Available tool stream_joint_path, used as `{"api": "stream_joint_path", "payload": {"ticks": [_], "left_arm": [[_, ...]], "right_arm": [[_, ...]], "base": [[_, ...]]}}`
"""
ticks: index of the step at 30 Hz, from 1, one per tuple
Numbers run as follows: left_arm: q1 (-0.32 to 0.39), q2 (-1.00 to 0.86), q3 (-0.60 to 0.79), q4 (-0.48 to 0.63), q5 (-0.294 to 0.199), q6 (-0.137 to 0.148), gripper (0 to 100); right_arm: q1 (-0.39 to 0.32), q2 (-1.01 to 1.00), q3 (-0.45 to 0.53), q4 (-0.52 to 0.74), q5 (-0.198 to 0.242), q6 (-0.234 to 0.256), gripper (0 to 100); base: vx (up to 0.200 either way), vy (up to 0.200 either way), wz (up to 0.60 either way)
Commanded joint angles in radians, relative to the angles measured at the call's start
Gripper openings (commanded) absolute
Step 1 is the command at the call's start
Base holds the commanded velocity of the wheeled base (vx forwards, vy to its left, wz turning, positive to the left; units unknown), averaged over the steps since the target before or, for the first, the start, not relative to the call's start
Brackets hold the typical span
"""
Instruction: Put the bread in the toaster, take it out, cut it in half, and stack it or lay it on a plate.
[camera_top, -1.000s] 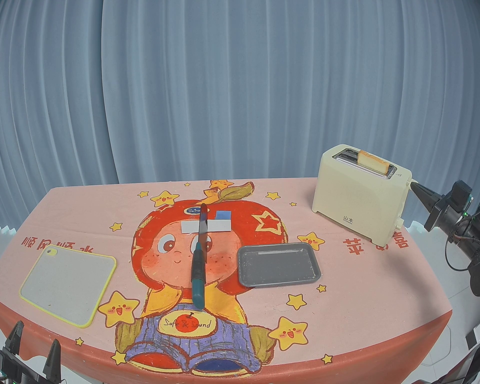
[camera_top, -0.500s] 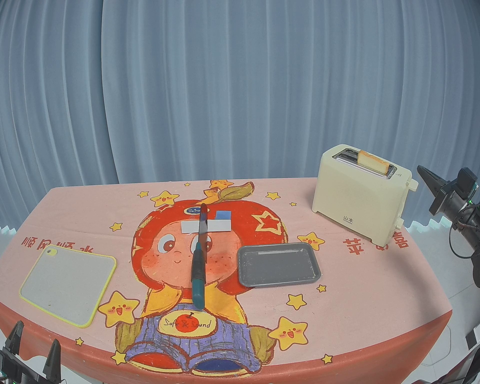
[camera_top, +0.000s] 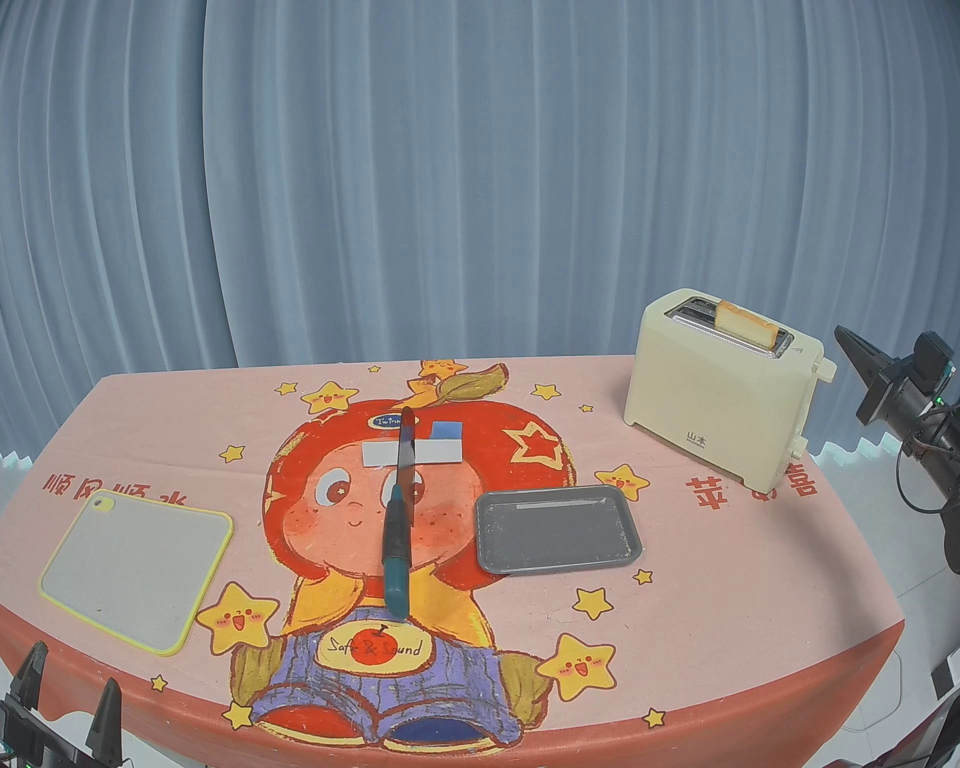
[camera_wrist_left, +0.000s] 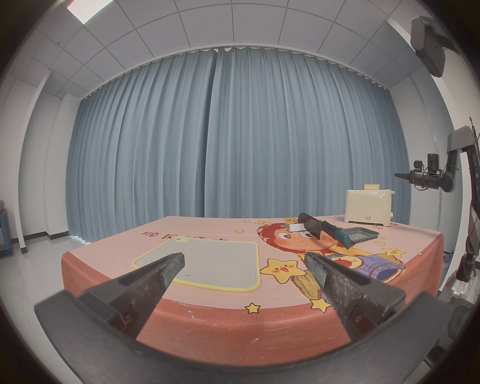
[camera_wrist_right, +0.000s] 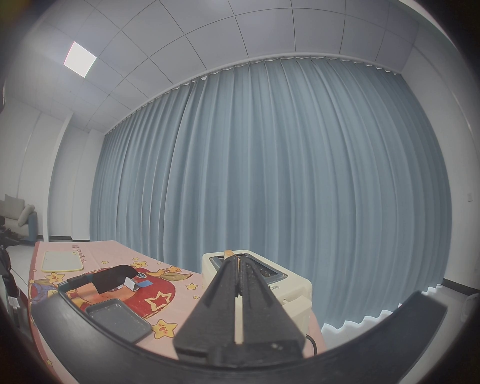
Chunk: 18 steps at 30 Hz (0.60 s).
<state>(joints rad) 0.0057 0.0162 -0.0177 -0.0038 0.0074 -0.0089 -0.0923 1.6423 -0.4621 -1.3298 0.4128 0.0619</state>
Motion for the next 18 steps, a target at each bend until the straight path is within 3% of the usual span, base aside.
{"api": "stream_joint_path", "payload": {"ticks": [1,18], "left_arm": [[0.0,-0.016,0.018,-0.001,0.0,0.0,100],[0.0,-0.016,0.018,-0.001,0.0,0.0,100]], "right_arm": [[0.003,0.01,0.002,0.0,0.0,-0.001,0],[0.005,-0.047,-0.001,0.015,-0.008,0.004,0]], "base": [[0.0,0.0,0.0],[0.0,0.0,0.0]]}}
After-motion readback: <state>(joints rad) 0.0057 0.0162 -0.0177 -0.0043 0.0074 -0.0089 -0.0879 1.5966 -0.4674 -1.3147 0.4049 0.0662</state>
